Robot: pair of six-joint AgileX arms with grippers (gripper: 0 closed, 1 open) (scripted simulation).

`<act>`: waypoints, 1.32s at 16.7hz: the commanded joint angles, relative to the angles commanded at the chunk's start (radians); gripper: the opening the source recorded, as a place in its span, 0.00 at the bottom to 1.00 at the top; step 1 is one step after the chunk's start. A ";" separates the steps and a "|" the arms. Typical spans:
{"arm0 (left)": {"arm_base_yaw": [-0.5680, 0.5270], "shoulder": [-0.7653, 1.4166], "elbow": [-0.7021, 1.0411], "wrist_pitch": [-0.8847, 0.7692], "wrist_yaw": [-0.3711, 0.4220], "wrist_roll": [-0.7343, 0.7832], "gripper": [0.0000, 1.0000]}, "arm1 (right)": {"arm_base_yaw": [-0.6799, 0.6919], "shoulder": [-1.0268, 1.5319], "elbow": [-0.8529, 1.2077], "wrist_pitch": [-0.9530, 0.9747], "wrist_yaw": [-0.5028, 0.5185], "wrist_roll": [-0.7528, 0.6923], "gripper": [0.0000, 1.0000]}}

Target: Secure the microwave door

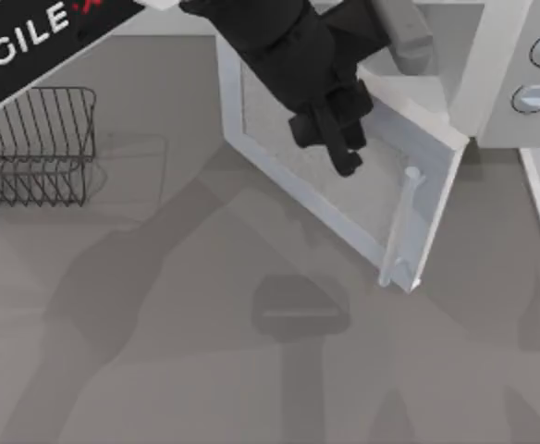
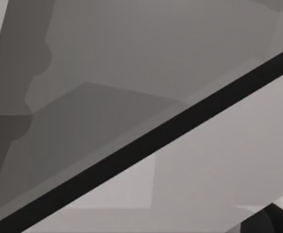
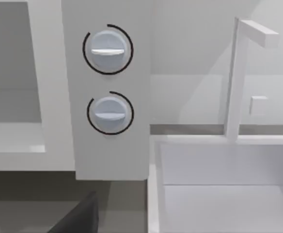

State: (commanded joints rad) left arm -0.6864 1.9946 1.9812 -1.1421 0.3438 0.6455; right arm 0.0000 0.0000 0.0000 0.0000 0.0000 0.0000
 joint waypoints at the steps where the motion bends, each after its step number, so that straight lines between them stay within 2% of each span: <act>1: 0.001 -0.001 -0.003 -0.001 0.001 0.000 0.00 | 0.000 0.000 0.000 0.000 0.000 0.000 1.00; 8: -0.027 0.048 0.008 -0.058 0.006 -0.027 0.00 | 0.000 0.000 0.000 0.000 0.000 0.000 1.00; 18: -0.036 0.054 0.073 -0.015 -0.014 -0.036 0.00 | 0.000 0.000 0.000 0.000 0.000 0.000 1.00; 22: -0.092 0.072 0.072 -0.012 -0.066 -0.035 0.00 | 0.000 0.000 0.000 0.000 0.000 0.000 1.00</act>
State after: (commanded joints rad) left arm -0.7784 2.0668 2.0528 -1.1539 0.2782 0.6105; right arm 0.0000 0.0000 0.0000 0.0000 0.0000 0.0000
